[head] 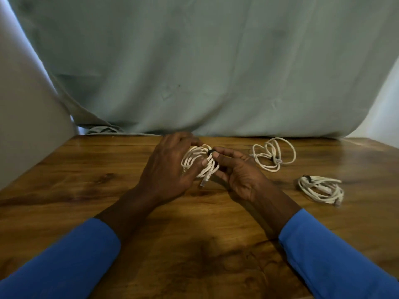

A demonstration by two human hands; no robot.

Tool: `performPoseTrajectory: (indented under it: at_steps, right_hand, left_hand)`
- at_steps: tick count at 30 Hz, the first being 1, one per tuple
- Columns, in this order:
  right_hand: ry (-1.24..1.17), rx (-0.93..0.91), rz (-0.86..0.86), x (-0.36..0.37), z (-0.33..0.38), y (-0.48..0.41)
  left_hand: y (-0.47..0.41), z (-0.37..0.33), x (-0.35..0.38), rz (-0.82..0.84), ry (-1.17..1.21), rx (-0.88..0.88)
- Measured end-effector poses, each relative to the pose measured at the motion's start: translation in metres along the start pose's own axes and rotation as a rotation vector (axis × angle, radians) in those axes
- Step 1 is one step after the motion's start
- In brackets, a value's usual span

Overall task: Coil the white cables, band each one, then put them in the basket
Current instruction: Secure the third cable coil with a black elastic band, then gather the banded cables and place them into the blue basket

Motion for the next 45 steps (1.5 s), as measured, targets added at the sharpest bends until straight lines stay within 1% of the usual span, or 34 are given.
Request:
performPoseTrajectory:
  at_steps: [2,4,7,11,16,18,20,22,24,29,31,33,36,39,40,42,45]
  right_hand:
    - [-0.036,-0.013,-0.068,-0.021,0.009,0.005]
    - [-0.013,-0.033,-0.130,-0.049,0.020,0.014]
    - [0.178,-0.051,-0.284,-0.097,0.033,0.040]
    - [0.458,-0.157,-0.478,-0.137,0.052,0.068]
    - [0.797,-0.247,-0.514,-0.145,0.063,0.082]
    - [0.968,-0.311,-0.510,-0.140,0.071,0.092]
    - [1.081,-0.403,-0.538,-0.134,0.080,0.111]
    - [1.111,-0.509,-0.558,-0.131,0.089,0.134]
    - [1.157,-0.585,-0.578,-0.133,0.098,0.157]
    - [1.194,-0.651,-0.687,-0.168,0.115,0.206]
    - [1.188,-0.664,-0.747,-0.183,0.117,0.215]
    - [1.187,-0.680,-0.803,-0.190,0.122,0.218]
    - [1.183,-0.706,-0.858,-0.191,0.138,0.201]
    - [1.222,-0.738,-0.854,-0.175,0.163,0.164]
    - [1.230,-0.733,-0.826,-0.169,0.171,0.147]
    - [1.205,-0.661,-0.769,-0.166,0.187,0.098]
    - [1.099,-0.364,-0.680,-0.172,0.189,0.025]
  left_hand:
    - [0.001,-0.012,0.006,0.044,0.032,0.028]
    - [0.003,-0.025,0.015,0.098,0.060,0.065]
    - [0.006,-0.042,0.028,0.178,0.069,0.122]
    - [0.011,-0.057,0.040,0.249,0.071,0.151]
    - [0.023,-0.066,0.046,0.337,0.036,0.173]
    - [0.029,-0.063,0.049,0.394,0.001,0.161]
    - [0.035,-0.061,0.051,0.448,-0.029,0.146]
    - [0.039,-0.064,0.050,0.450,-0.043,0.140]
    - [0.040,-0.072,0.045,0.407,-0.022,0.138]
    - [0.043,-0.110,0.036,0.269,0.122,0.141]
    - [0.039,-0.117,0.039,0.198,0.166,0.077]
    - [0.029,-0.114,0.049,0.161,0.214,-0.042]
    - [0.014,-0.106,0.078,0.236,0.196,-0.203]
    - [0.001,-0.097,0.105,0.299,0.091,-0.276]
    - [-0.003,-0.094,0.111,0.305,0.088,-0.291]
    - [-0.010,-0.087,0.125,0.342,0.108,-0.300]
    - [-0.016,-0.079,0.145,0.426,0.108,-0.281]
Point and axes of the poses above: each hand's wrist, its own y-axis away from the middle knuckle, its own x-axis out of the palm, z = x × y, the point moved 8 cm from there along -y, towards the middle knuckle, and after that the axes turned 1 degree about y, right-handed, at the moved point
